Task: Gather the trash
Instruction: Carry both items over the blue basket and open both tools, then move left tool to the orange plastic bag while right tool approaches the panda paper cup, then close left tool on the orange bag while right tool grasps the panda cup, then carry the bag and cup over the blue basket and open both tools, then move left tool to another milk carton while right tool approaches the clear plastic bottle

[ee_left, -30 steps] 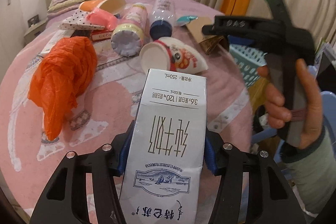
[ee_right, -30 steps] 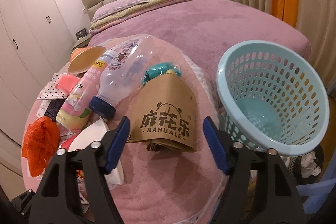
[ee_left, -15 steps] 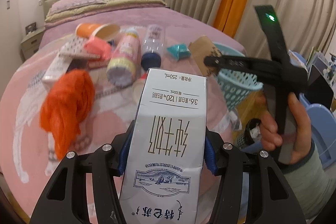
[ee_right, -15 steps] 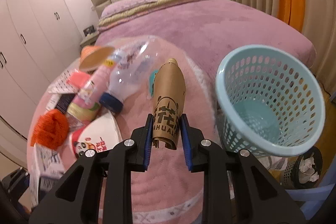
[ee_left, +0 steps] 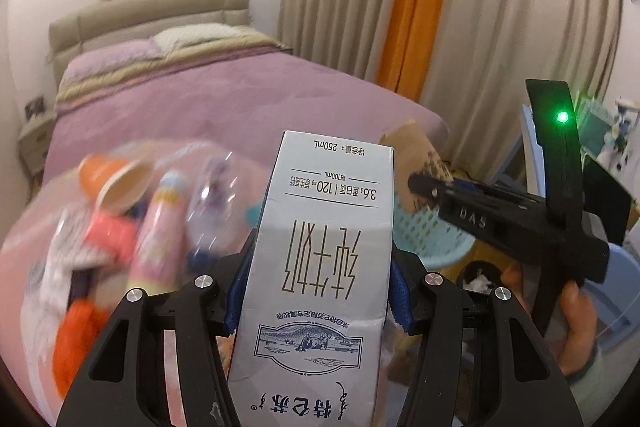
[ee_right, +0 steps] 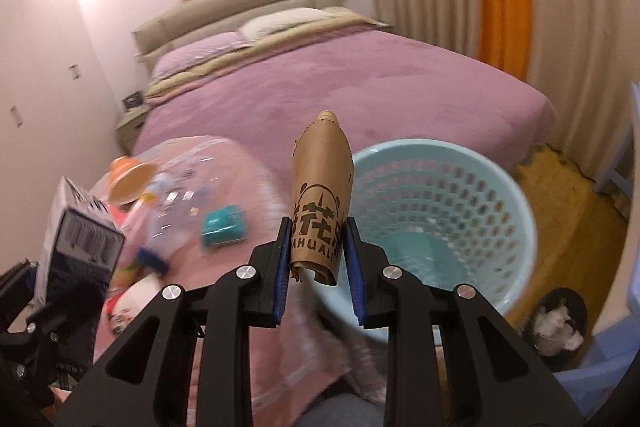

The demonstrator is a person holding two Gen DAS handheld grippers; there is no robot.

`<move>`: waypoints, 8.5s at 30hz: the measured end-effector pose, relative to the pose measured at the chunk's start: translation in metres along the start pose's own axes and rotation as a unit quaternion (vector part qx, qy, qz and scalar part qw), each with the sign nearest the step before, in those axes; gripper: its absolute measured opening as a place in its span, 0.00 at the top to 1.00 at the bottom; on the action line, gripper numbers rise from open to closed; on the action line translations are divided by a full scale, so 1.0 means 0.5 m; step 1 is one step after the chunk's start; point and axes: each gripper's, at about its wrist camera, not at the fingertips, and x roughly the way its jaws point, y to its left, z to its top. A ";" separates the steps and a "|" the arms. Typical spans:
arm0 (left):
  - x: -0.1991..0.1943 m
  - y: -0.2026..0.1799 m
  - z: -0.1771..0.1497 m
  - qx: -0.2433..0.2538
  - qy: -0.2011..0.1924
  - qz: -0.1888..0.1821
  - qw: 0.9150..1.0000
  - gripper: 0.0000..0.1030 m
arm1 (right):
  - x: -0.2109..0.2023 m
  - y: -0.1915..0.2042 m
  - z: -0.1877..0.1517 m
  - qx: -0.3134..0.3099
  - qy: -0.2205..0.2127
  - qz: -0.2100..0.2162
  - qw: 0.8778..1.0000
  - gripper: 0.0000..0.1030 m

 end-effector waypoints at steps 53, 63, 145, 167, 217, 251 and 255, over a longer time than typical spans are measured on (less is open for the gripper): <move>0.057 -0.045 0.014 -0.065 -0.009 -0.050 0.997 0.35 | 0.016 -0.100 -0.037 0.043 0.030 -0.051 0.997 0.58; -0.078 0.079 -0.056 -0.109 -0.055 0.024 0.992 0.29 | -0.028 0.090 -0.082 -0.039 0.008 0.019 0.999 0.52; -0.147 0.318 -0.210 -0.194 -0.033 0.065 0.978 0.69 | 0.016 0.295 -0.177 -0.115 0.040 0.162 0.979 0.29; 0.086 0.003 0.057 -0.059 -0.021 -0.042 0.997 0.69 | 0.012 -0.056 0.017 -0.007 -0.007 -0.014 1.000 0.29; -0.004 0.079 0.009 -0.105 -0.058 -0.022 0.993 0.35 | -0.024 -0.021 0.004 -0.006 -0.008 -0.005 1.000 0.24; 0.003 0.491 -0.136 -0.134 0.091 0.137 0.977 0.29 | 0.239 0.318 0.041 -0.046 0.103 0.084 0.990 0.41; 0.018 0.500 -0.132 -0.138 0.098 0.139 0.976 0.34 | 0.263 0.329 0.042 -0.040 0.116 0.075 0.990 0.41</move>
